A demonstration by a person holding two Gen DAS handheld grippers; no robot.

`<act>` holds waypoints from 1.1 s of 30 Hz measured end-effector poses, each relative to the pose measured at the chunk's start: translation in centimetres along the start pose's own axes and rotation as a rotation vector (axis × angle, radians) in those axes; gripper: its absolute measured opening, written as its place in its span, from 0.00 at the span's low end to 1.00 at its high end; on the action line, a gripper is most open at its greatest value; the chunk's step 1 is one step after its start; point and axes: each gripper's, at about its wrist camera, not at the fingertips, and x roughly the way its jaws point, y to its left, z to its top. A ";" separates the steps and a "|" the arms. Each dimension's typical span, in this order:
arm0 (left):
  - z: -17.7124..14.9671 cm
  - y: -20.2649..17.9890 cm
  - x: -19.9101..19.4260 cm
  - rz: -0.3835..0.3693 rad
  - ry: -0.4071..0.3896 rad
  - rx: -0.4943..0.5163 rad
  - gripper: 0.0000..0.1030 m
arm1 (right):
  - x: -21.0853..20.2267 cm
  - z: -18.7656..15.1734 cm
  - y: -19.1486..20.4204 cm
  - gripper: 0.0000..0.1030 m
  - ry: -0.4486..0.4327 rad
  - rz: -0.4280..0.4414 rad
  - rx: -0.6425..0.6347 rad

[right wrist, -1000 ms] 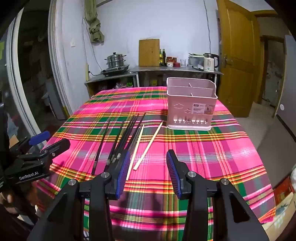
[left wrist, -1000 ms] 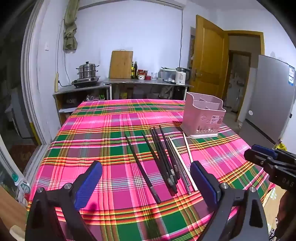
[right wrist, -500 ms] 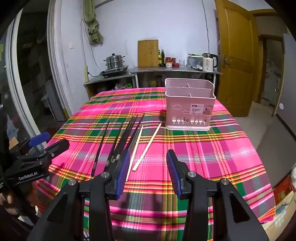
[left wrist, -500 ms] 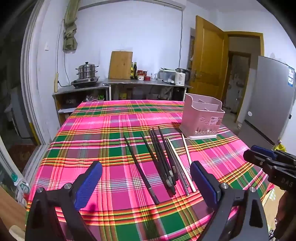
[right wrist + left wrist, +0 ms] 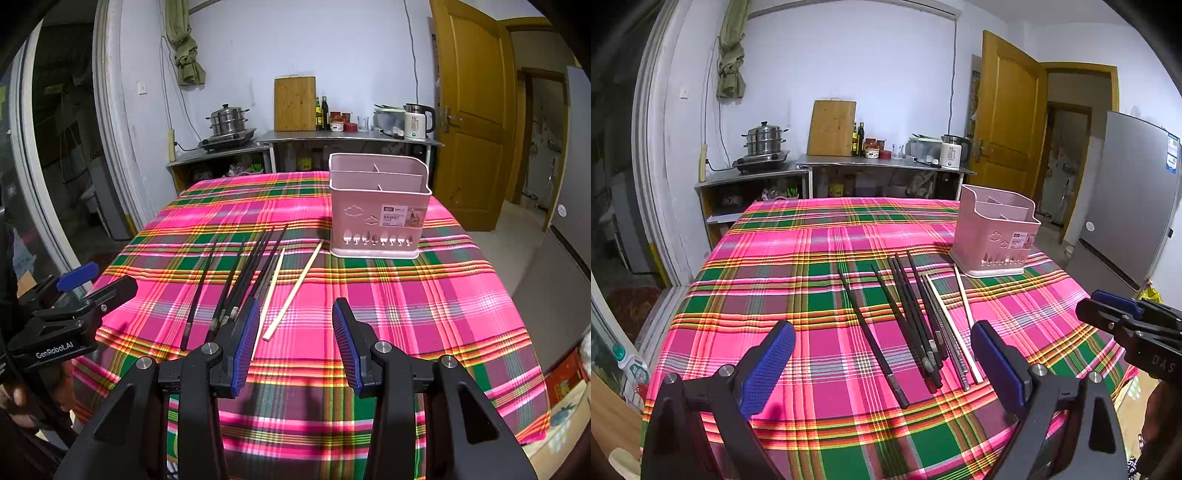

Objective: Organize utensils

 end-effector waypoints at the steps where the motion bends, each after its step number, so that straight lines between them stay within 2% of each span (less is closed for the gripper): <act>1: 0.0 0.0 0.0 0.000 0.000 0.000 0.94 | 0.0 0.0 0.0 0.41 0.000 0.000 0.000; 33: 0.4 -0.3 0.2 -0.005 -0.006 -0.008 0.94 | 0.6 -0.2 -0.3 0.41 0.011 0.000 0.003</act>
